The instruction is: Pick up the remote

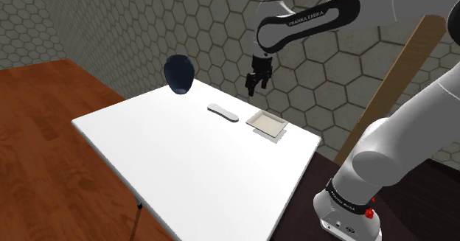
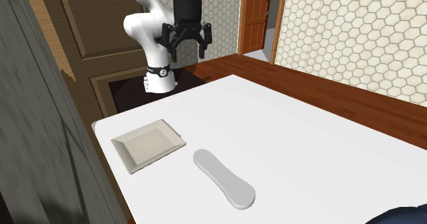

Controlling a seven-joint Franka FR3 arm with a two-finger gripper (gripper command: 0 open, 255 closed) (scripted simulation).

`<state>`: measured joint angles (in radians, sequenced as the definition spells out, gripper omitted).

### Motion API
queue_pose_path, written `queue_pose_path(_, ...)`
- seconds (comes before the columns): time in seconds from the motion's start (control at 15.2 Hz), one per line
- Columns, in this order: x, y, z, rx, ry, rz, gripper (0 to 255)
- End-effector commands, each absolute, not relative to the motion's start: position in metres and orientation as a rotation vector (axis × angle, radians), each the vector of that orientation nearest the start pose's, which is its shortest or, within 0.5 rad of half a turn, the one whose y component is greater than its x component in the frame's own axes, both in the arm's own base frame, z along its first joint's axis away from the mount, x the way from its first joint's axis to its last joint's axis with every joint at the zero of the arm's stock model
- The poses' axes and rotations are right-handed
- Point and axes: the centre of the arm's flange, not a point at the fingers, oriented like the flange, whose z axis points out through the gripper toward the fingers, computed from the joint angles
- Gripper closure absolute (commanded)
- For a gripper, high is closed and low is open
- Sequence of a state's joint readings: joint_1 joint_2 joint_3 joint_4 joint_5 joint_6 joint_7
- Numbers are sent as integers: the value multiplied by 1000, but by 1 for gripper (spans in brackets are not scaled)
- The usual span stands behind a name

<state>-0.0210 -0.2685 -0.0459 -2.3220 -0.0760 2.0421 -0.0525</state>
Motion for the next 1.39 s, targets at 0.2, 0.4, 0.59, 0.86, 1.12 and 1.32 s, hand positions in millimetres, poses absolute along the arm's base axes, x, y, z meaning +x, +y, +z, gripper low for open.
queue_pose_path(0.2,505,-49,400,-3181,-55,14,0)
queue_pose_path(0.4,534,-56,374,-3171,-66,9,0)
queue_pose_path(0.59,562,-63,347,-3161,-77,4,0)
queue_pose_path(0.86,600,-71,312,-3149,-92,-2,0)
queue_pose_path(1.12,638,-78,276,-3136,-107,-8,0)
queue_pose_path(1.32,667,-83,250,-3126,-118,-12,0)
